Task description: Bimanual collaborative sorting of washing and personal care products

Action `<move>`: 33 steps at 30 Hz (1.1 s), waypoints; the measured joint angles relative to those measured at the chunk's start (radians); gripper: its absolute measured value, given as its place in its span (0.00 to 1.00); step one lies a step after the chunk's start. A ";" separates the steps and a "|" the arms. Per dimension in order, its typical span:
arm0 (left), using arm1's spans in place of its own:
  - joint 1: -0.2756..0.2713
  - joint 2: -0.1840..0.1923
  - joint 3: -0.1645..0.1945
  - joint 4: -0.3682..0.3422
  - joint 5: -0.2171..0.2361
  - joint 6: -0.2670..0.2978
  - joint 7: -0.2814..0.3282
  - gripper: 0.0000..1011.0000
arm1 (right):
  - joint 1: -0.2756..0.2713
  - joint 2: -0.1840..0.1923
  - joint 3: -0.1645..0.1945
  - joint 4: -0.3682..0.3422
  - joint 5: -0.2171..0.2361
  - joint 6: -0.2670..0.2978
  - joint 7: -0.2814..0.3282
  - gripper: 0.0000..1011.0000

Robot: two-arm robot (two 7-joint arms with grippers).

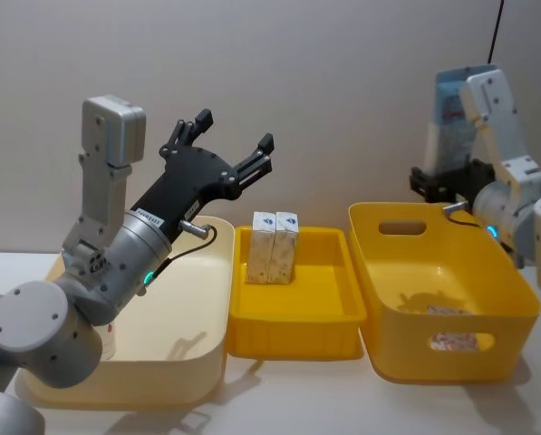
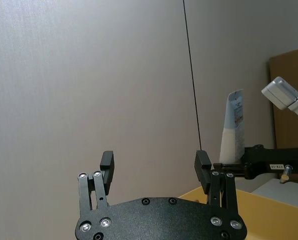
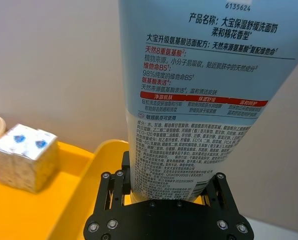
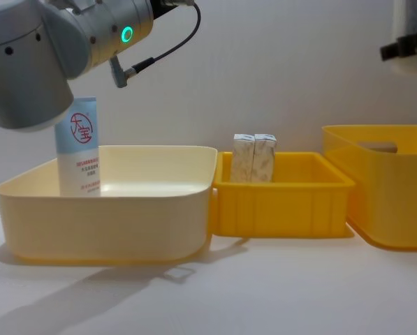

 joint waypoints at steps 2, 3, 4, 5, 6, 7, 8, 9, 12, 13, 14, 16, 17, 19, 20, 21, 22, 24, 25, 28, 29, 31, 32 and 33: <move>0.000 0.000 0.000 0.000 0.000 0.000 0.000 0.99 | 0.007 0.003 0.004 0.010 -0.001 0.014 -0.003 0.65; 0.000 0.000 0.000 0.000 0.000 0.000 0.000 0.99 | 0.014 0.005 0.008 0.020 -0.003 0.038 -0.004 0.65; 0.000 0.000 0.000 0.000 0.000 0.000 0.000 0.99 | 0.016 0.006 0.009 0.023 -0.004 0.044 -0.004 0.65; 0.000 0.000 0.000 0.000 0.000 0.000 0.000 0.99 | 0.025 0.009 0.011 0.033 -0.006 0.064 -0.004 0.65; 0.000 0.000 0.000 0.000 0.000 0.000 0.000 0.99 | 0.030 0.010 0.011 0.039 -0.006 0.074 -0.004 0.65; 0.000 0.000 0.000 0.000 0.000 0.000 0.000 0.99 | 0.032 0.011 0.012 0.042 -0.007 0.080 -0.003 0.65; 0.000 0.000 0.000 0.000 0.000 0.000 0.000 0.99 | 0.042 0.014 0.012 0.054 -0.008 0.103 0.002 0.65; 0.000 0.000 0.000 0.000 0.000 0.000 0.000 0.99 | 0.047 0.016 0.012 0.060 -0.009 0.112 0.005 0.65; 0.000 0.000 0.000 0.000 0.000 0.000 0.000 0.99 | 0.060 0.020 0.010 0.075 -0.010 0.142 0.016 0.65; 0.000 0.000 0.000 0.000 0.000 0.000 0.000 0.99 | 0.071 0.023 0.007 0.088 -0.011 0.159 0.028 0.65; 0.000 0.000 0.000 0.000 0.000 0.000 0.000 0.99 | 0.076 0.024 0.005 0.094 -0.012 0.168 0.033 0.65; 0.000 0.000 0.000 0.000 0.000 0.000 0.000 0.99 | 0.091 0.028 -0.001 0.110 -0.013 0.197 0.051 0.65; 0.000 0.000 0.000 0.000 0.000 0.000 0.000 0.99 | 0.098 0.030 -0.004 0.118 -0.013 0.206 0.058 0.65; 0.000 0.000 0.000 0.000 0.000 0.000 0.000 0.99 | 0.114 0.034 -0.012 0.137 -0.014 0.232 0.079 0.65; 0.000 0.000 0.000 0.000 0.000 0.000 0.000 0.99 | 0.121 0.035 -0.016 0.144 -0.015 0.244 0.089 0.65; 0.000 0.000 0.000 0.000 0.000 0.000 0.000 0.99 | 0.129 0.037 -0.020 0.152 -0.015 0.252 0.098 0.65; 0.000 0.000 0.000 0.000 0.000 0.000 0.000 0.99 | 0.132 0.038 -0.023 0.156 -0.015 0.261 0.107 0.65; 0.000 0.000 0.000 0.000 0.000 0.000 0.000 0.99 | 0.153 0.042 -0.036 0.180 -0.015 0.286 0.137 0.65; 0.000 0.000 0.000 0.000 0.000 0.000 0.000 0.99 | 0.168 0.045 -0.046 0.197 -0.015 0.302 0.157 0.65; 0.000 0.000 0.000 0.000 0.000 0.000 0.000 0.99 | 0.199 0.050 -0.069 0.232 -0.016 0.333 0.204 0.65; 0.000 0.000 0.000 0.000 0.000 0.000 0.000 0.99 | 0.207 0.051 -0.074 0.242 -0.016 0.340 0.215 0.65; 0.000 0.000 0.000 0.000 0.000 0.000 0.000 0.99 | 0.222 0.053 -0.085 0.260 -0.017 0.353 0.239 0.66; 0.000 0.000 0.000 0.000 0.000 0.000 0.000 0.99 | 0.238 0.055 -0.098 0.279 -0.018 0.367 0.269 0.68; 0.000 0.000 0.000 0.000 0.000 0.000 0.000 0.99 | 0.247 0.055 -0.104 0.290 -0.019 0.373 0.281 0.69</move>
